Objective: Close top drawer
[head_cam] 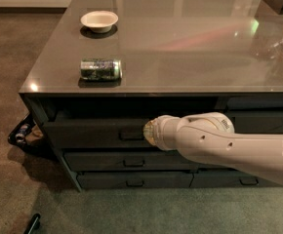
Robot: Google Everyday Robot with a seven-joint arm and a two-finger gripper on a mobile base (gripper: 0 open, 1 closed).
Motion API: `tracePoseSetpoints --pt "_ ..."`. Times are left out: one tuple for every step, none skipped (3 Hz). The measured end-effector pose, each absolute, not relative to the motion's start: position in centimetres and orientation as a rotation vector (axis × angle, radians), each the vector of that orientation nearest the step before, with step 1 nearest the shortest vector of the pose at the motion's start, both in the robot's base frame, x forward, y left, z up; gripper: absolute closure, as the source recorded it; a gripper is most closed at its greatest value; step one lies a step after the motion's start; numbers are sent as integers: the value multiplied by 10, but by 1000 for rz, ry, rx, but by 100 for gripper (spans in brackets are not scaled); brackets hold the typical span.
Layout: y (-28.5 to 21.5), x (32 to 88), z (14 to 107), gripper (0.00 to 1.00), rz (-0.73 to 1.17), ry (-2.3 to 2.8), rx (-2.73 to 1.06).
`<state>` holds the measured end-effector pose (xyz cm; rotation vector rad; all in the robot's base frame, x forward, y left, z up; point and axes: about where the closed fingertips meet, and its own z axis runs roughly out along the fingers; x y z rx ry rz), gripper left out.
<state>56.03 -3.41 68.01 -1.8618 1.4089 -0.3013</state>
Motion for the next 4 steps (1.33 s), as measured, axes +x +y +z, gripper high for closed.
tracePoseSetpoints --pt "-33 572 690 100 -343 1378 -1838" --pt "-23 619 715 100 -444 1285 -1835" --pt "-28 621 715 100 -452 1301 -1832" --pt "-18 611 715 100 -415 1302 -1817"
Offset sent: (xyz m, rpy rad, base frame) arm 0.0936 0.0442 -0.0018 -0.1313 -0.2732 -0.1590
